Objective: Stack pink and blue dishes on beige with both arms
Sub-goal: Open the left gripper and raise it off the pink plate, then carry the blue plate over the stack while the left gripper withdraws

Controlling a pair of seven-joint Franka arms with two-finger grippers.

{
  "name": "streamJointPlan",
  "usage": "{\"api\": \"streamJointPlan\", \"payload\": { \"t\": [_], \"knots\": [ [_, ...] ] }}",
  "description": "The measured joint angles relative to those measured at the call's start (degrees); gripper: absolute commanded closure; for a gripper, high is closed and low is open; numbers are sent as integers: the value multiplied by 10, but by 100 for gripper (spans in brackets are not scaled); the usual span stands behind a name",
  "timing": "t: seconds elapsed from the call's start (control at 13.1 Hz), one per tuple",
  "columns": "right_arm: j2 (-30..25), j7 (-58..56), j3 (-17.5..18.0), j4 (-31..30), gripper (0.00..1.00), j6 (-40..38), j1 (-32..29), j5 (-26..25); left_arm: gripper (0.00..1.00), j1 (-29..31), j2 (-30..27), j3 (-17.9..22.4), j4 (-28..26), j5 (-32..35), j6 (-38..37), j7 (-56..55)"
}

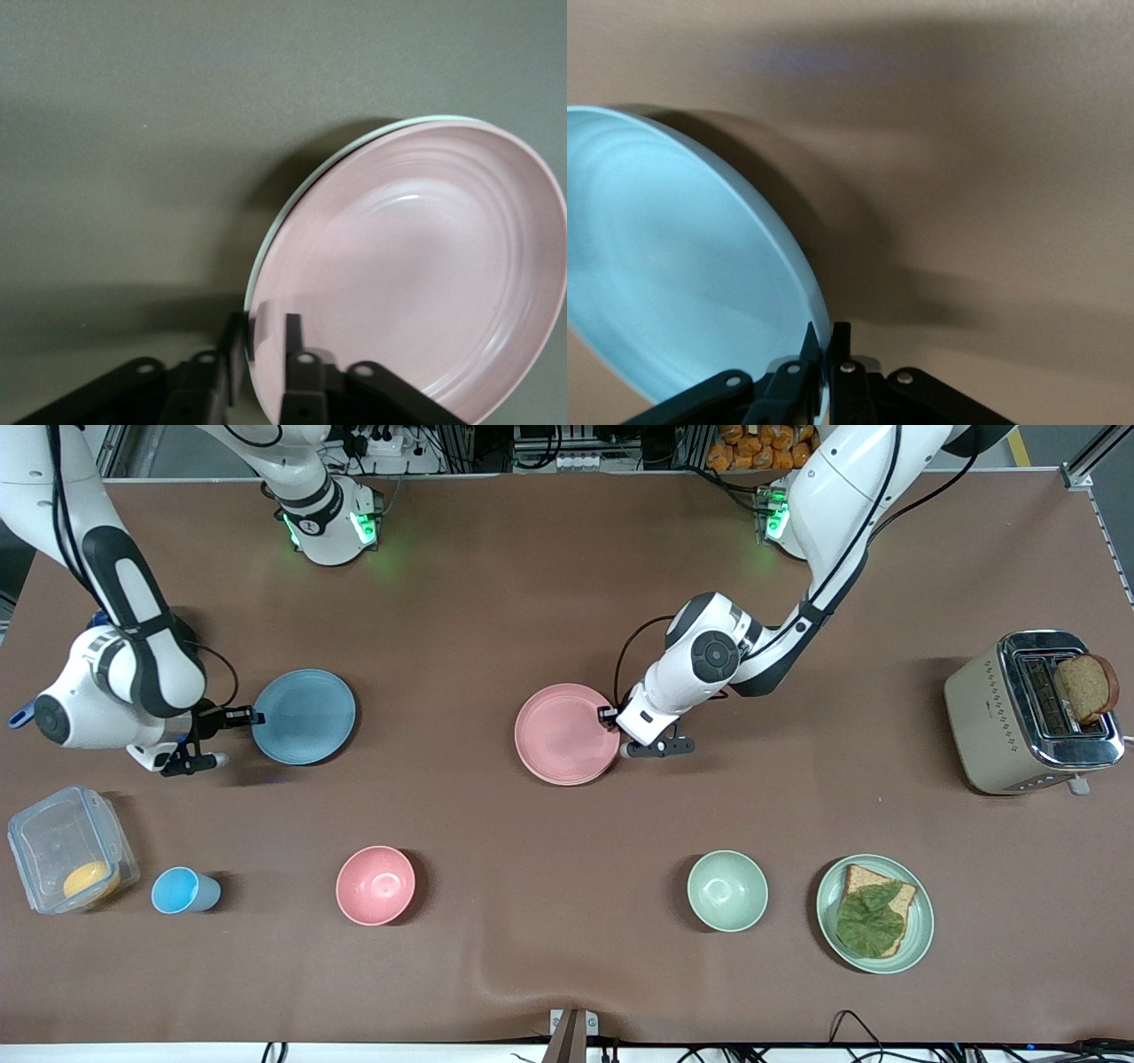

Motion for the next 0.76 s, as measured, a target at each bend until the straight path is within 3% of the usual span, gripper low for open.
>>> {"api": "streamJointPlan", "payload": {
  "t": [0.38,0.76],
  "knots": [
    [1,0,0,43,100,-54,0,2,0,8,-12,1,23,6,0,1],
    [3,20,2,92,100,-128,6,3,0,89,-135,3,35,86,-109,16]
  ]
}}
